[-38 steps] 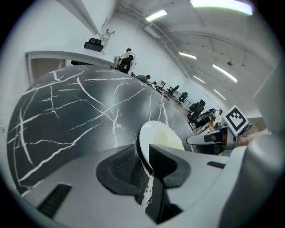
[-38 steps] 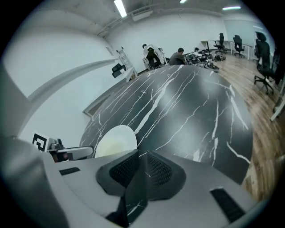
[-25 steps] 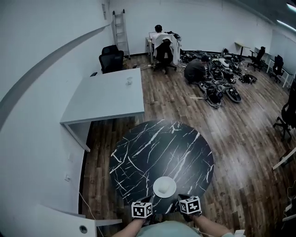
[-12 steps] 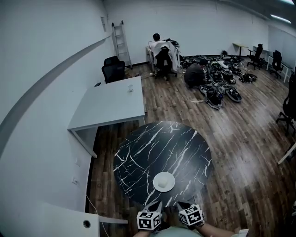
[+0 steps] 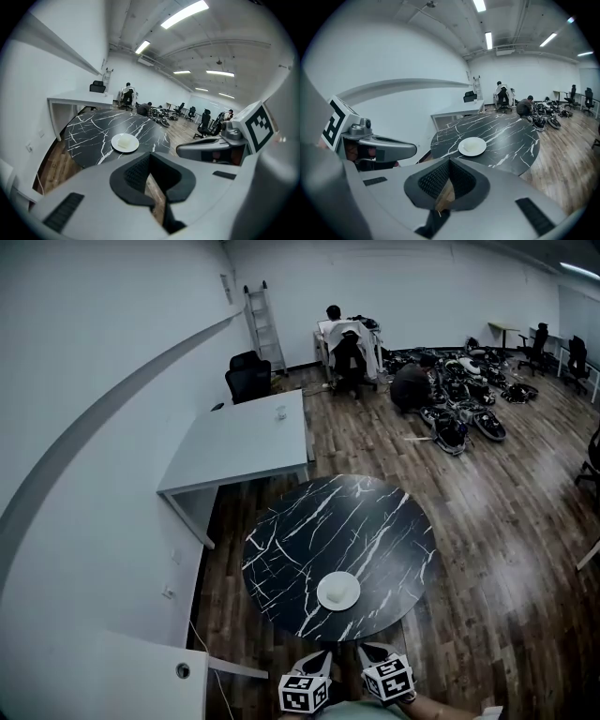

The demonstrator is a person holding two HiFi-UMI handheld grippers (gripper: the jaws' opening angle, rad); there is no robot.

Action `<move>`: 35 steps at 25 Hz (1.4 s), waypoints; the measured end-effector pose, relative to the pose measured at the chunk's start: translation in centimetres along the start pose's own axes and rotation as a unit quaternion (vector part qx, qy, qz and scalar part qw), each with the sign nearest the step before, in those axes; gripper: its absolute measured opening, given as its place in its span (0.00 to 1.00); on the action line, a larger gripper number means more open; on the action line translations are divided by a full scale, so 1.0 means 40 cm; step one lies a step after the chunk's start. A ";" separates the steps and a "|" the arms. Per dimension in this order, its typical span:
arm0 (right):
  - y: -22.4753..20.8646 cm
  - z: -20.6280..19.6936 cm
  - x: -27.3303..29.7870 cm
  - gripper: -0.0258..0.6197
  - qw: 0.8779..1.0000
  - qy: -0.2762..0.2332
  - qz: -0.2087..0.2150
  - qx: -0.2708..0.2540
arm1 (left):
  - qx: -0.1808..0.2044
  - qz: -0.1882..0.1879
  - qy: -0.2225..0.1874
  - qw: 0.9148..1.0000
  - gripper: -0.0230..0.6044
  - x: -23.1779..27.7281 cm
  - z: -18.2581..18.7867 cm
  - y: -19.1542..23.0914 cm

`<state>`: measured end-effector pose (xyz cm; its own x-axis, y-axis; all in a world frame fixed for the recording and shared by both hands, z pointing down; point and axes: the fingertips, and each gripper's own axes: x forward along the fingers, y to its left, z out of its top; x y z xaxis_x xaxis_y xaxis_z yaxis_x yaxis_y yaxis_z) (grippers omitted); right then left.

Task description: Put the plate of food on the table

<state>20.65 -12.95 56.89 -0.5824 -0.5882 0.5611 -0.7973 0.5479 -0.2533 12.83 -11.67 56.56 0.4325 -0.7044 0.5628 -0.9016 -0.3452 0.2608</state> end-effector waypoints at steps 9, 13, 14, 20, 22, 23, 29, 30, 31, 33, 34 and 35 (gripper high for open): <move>0.001 0.003 -0.047 0.05 1.000 -0.015 -0.013 0.017 | 0.005 -0.001 -0.008 1.000 0.05 -0.057 0.001 -0.032; 0.027 0.011 -0.047 0.05 1.000 -0.018 -0.015 0.012 | 0.011 0.005 -0.015 1.000 0.05 -0.086 0.008 -0.011; 0.040 0.015 -0.047 0.05 1.000 -0.020 -0.016 0.010 | 0.013 0.008 -0.019 1.000 0.05 -0.095 0.013 -0.004; 0.130 0.028 -0.072 0.05 0.999 -0.032 -0.026 -0.009 | 0.016 0.011 -0.045 0.999 0.05 -0.171 0.024 0.032; 0.174 0.033 -0.071 0.05 0.999 -0.035 -0.029 -0.013 | 0.023 0.012 -0.054 0.998 0.05 -0.214 0.026 0.054; 0.198 0.035 -0.069 0.05 0.999 -0.037 -0.030 -0.016 | 0.025 0.013 -0.057 0.998 0.05 -0.235 0.025 0.067; 0.321 0.003 -0.061 0.05 0.999 -0.023 -0.030 -0.027 | 0.021 0.018 -0.056 0.998 0.05 -0.327 -0.025 0.123; 0.337 -0.004 -0.061 0.05 0.999 -0.020 -0.030 -0.027 | 0.025 0.019 -0.058 0.998 0.05 -0.343 -0.029 0.128; 0.350 -0.007 -0.061 0.05 0.999 -0.018 -0.032 -0.027 | 0.029 0.020 -0.060 0.998 0.05 -0.357 -0.033 0.133; 0.371 -0.015 -0.064 0.05 0.999 -0.017 -0.038 -0.027 | 0.032 0.020 -0.061 0.997 0.05 -0.381 -0.049 0.141; 0.380 -0.022 -0.065 0.05 0.999 -0.016 -0.041 -0.026 | 0.033 0.020 -0.061 0.997 0.05 -0.392 -0.061 0.145; 0.389 -0.031 -0.068 0.05 0.999 -0.015 -0.044 -0.025 | 0.032 0.019 -0.060 0.998 0.05 -0.404 -0.076 0.149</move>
<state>10.02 -2.11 52.40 -0.5150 -0.6525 0.5559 -0.8373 0.5218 -0.1632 0.44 -0.46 51.42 0.3993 -0.7855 0.4727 -0.9166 -0.3527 0.1883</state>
